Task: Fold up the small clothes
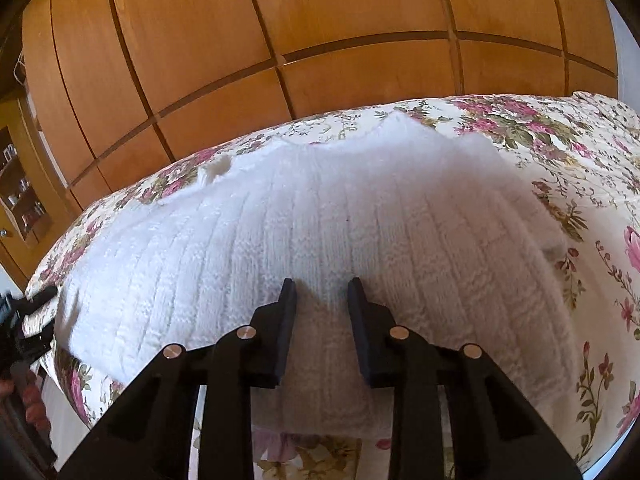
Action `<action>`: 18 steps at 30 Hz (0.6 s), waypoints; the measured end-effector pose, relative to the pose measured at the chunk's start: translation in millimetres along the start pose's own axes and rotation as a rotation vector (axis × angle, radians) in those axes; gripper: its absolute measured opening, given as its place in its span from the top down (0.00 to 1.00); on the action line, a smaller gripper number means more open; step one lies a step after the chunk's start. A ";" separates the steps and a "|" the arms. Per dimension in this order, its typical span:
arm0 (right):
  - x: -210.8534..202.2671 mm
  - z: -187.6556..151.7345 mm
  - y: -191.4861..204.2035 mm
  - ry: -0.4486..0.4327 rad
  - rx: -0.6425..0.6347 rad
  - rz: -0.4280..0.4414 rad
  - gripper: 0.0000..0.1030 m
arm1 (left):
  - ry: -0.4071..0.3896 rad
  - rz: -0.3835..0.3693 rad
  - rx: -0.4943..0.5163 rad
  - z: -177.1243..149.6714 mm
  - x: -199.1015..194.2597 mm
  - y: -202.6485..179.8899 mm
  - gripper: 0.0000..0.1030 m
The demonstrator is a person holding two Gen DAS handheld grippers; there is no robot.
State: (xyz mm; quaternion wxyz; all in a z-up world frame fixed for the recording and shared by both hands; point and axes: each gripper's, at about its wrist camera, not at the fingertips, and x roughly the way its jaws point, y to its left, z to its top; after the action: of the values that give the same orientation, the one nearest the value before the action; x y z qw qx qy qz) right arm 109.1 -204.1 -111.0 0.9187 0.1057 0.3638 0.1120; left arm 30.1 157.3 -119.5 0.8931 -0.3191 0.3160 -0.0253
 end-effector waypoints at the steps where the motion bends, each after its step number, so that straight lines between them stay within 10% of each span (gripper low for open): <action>1: 0.0 0.3 -0.5 0.000 0.005 0.001 0.74 | 0.009 -0.007 0.005 -2.6 0.0 -1.5 0.33; 18: -0.4 3.3 -6.2 0.011 0.085 0.019 0.73 | 0.041 0.018 -0.070 17.6 28.4 -0.2 0.12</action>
State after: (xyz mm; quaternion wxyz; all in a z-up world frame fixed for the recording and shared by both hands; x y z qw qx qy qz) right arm 111.9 -210.5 -110.1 0.9102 0.1474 0.3723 0.1057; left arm 63.0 159.8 -124.4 0.8748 -0.3469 0.3379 -0.0126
